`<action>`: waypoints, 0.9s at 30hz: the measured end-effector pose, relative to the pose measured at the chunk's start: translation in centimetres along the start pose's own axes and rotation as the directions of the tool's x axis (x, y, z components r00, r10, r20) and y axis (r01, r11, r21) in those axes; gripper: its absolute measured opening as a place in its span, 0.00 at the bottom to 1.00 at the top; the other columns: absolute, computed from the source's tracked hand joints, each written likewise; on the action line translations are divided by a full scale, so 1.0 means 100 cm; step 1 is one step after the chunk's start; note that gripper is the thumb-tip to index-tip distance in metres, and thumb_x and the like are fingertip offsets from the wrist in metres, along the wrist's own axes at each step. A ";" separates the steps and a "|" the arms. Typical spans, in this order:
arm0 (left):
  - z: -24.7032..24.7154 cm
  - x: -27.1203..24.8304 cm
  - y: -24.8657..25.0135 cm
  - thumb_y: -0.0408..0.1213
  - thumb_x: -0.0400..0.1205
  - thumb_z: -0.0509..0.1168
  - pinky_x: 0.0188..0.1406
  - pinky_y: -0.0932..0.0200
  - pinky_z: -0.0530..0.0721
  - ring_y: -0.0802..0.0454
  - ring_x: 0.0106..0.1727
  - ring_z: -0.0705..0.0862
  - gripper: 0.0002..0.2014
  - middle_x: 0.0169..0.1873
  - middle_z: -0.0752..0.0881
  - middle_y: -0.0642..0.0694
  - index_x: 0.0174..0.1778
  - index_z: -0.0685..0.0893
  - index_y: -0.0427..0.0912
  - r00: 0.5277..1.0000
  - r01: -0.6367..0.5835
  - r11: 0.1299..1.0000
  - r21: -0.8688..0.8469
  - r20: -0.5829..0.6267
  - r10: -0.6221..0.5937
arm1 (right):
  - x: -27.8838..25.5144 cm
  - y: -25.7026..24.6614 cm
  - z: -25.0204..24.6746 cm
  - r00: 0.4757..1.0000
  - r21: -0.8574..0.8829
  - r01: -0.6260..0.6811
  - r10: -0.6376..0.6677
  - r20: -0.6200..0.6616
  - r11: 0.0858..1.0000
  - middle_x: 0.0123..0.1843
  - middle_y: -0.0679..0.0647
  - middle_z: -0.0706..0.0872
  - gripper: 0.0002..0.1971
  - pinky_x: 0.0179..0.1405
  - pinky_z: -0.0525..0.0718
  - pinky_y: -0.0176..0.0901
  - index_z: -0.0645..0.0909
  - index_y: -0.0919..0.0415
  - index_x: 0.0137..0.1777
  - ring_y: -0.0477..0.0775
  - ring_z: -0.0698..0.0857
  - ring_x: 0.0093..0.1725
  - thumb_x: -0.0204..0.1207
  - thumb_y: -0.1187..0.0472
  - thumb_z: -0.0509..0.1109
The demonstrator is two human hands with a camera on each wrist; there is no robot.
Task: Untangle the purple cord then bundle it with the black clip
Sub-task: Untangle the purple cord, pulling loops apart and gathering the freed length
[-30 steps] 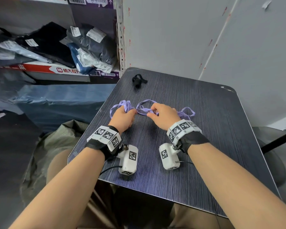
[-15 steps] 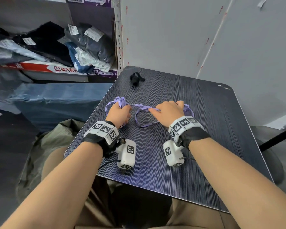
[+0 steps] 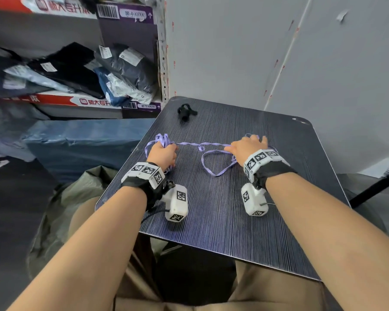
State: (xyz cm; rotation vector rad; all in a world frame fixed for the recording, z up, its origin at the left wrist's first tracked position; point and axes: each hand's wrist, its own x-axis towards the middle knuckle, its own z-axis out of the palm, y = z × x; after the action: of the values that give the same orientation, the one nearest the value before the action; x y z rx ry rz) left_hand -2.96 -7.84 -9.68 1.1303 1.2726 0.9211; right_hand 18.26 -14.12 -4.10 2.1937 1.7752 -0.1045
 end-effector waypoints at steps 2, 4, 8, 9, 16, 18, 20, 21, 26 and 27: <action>0.001 0.001 -0.001 0.31 0.83 0.56 0.13 0.70 0.67 0.61 0.10 0.65 0.10 0.21 0.68 0.48 0.35 0.71 0.41 1.000 0.006 1.000 0.000 -0.013 -0.006 | 0.004 0.000 0.004 0.999 -0.052 -0.046 0.046 -0.012 0.998 0.74 0.60 0.70 0.22 0.76 0.54 0.72 0.76 0.49 0.68 0.66 0.61 0.77 0.83 0.41 0.51; 0.002 0.001 -0.001 0.32 0.84 0.56 0.16 0.66 0.69 0.58 0.12 0.68 0.12 0.18 0.70 0.49 0.32 0.69 0.42 0.999 0.028 1.000 -0.006 -0.032 -0.028 | 0.006 -0.003 0.003 0.992 -0.048 -0.092 0.087 -0.091 0.995 0.73 0.59 0.70 0.25 0.73 0.58 0.65 0.79 0.50 0.65 0.65 0.61 0.75 0.82 0.38 0.49; 0.004 0.000 -0.001 0.34 0.81 0.59 0.29 0.57 0.68 0.49 0.23 0.69 0.14 0.21 0.71 0.46 0.28 0.67 0.44 0.997 0.015 0.996 0.091 -0.081 -0.007 | 0.008 -0.021 -0.009 0.963 0.012 -0.021 0.024 -0.270 1.000 0.71 0.59 0.72 0.23 0.70 0.63 0.60 0.78 0.49 0.66 0.63 0.64 0.72 0.78 0.38 0.59; 0.003 0.000 -0.001 0.35 0.80 0.59 0.31 0.56 0.68 0.48 0.23 0.69 0.14 0.21 0.71 0.46 0.28 0.67 0.45 0.997 0.007 0.994 0.106 -0.080 0.002 | 0.008 -0.028 -0.011 0.950 0.017 0.014 -0.008 -0.311 1.000 0.70 0.58 0.72 0.23 0.69 0.64 0.59 0.77 0.49 0.67 0.63 0.65 0.71 0.76 0.39 0.63; 0.001 -0.004 -0.002 0.34 0.80 0.59 0.26 0.59 0.73 0.48 0.24 0.73 0.11 0.25 0.75 0.46 0.31 0.70 0.45 0.994 -0.072 0.982 0.173 -0.066 0.084 | 0.000 -0.082 -0.020 0.894 0.419 0.360 -0.181 -0.409 0.833 0.64 0.57 0.77 0.16 0.64 0.76 0.55 0.77 0.53 0.66 0.60 0.74 0.65 0.79 0.55 0.63; 0.001 -0.003 -0.004 0.32 0.81 0.58 0.26 0.58 0.70 0.50 0.22 0.70 0.13 0.20 0.73 0.48 0.29 0.70 0.44 0.995 -0.072 0.990 0.124 -0.056 0.079 | 0.003 -0.091 -0.018 0.909 0.476 0.374 -0.212 -0.359 0.796 0.63 0.57 0.80 0.15 0.63 0.77 0.55 0.78 0.56 0.66 0.59 0.77 0.63 0.81 0.58 0.61; 0.002 -0.002 -0.005 0.31 0.82 0.57 0.26 0.58 0.69 0.50 0.22 0.69 0.15 0.20 0.72 0.48 0.28 0.69 0.43 0.997 -0.059 0.992 0.116 -0.052 0.065 | 0.006 -0.094 -0.013 0.924 0.491 0.354 -0.217 -0.315 0.796 0.60 0.56 0.84 0.13 0.61 0.79 0.53 0.80 0.56 0.63 0.58 0.81 0.61 0.81 0.58 0.62; 0.002 -0.002 -0.005 0.31 0.82 0.57 0.26 0.59 0.68 0.51 0.22 0.69 0.15 0.21 0.72 0.47 0.28 0.70 0.43 0.997 -0.050 0.992 0.116 -0.055 0.056 | 0.008 -0.095 -0.011 0.929 0.496 0.347 -0.217 -0.301 0.796 0.58 0.55 0.86 0.12 0.59 0.80 0.51 0.82 0.56 0.60 0.58 0.82 0.58 0.80 0.57 0.64; 0.002 -0.003 -0.004 0.33 0.83 0.57 0.23 0.61 0.68 0.53 0.20 0.67 0.13 0.21 0.70 0.48 0.31 0.72 0.43 1.000 -0.017 0.998 0.063 -0.019 0.018 | 0.016 -0.090 -0.001 0.956 0.603 0.282 -0.168 -0.240 0.746 0.50 0.55 0.88 0.08 0.52 0.83 0.51 0.84 0.58 0.49 0.57 0.85 0.49 0.78 0.55 0.67; 0.001 -0.004 -0.003 0.34 0.84 0.57 0.23 0.61 0.68 0.54 0.19 0.68 0.13 0.21 0.71 0.48 0.31 0.72 0.43 1.000 -0.020 0.998 0.064 -0.010 0.021 | 0.017 -0.088 -0.001 0.960 0.612 0.269 -0.159 -0.229 0.744 0.49 0.54 0.88 0.06 0.52 0.83 0.51 0.83 0.57 0.47 0.57 0.85 0.49 0.78 0.56 0.67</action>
State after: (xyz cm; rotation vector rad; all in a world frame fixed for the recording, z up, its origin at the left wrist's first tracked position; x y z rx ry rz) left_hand -2.89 -8.30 -9.88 1.1915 1.3089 0.9088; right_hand 10.16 -10.91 -6.20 2.4648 2.3503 -0.7071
